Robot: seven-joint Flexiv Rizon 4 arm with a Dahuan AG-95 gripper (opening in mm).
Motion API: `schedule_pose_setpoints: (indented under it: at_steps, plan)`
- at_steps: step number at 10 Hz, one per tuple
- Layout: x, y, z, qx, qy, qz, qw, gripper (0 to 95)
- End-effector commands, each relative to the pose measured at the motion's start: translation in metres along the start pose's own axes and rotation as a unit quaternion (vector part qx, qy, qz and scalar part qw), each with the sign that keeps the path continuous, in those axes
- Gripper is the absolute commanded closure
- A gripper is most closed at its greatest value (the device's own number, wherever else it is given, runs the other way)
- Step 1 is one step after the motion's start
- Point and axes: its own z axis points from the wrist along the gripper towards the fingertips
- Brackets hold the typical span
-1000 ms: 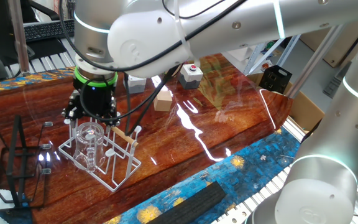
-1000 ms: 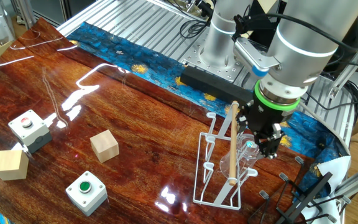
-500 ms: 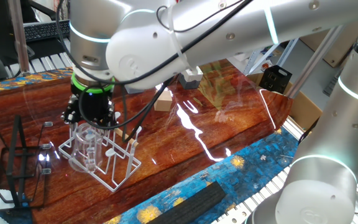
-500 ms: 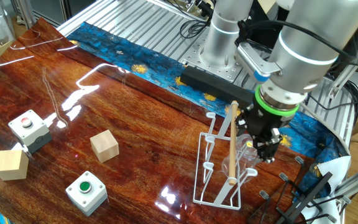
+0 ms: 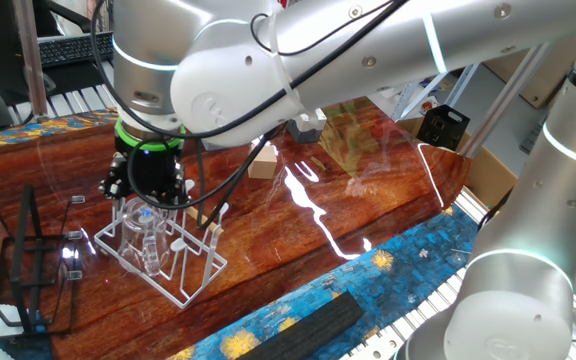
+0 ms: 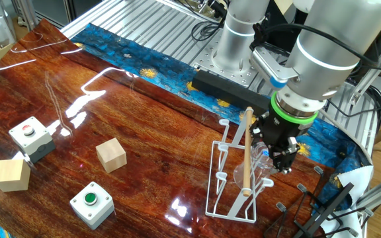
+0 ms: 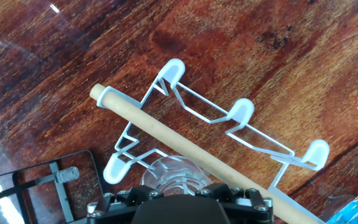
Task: Take the cup off the cup rack
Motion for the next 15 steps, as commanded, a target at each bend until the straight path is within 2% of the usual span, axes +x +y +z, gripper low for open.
schedule_pose_setpoints:
  at_steps: [1,10,11,13,15]
  plan:
    - [-0.001,-0.0001,0.0022,-0.001,-0.001,-0.003,1.0,19.0]
    - [-0.0001,-0.0026,0.0083,-0.002,-0.005,-0.012,0.9999,19.0]
    - [0.0002,-0.0029,0.0083,-0.001,-0.005,-0.023,0.9997,57.0]
    - [0.0007,-0.0036,0.0083,0.001,-0.007,-0.032,0.9995,95.0]
    - [0.0014,-0.0044,0.0081,0.002,-0.014,-0.034,0.9993,95.0]
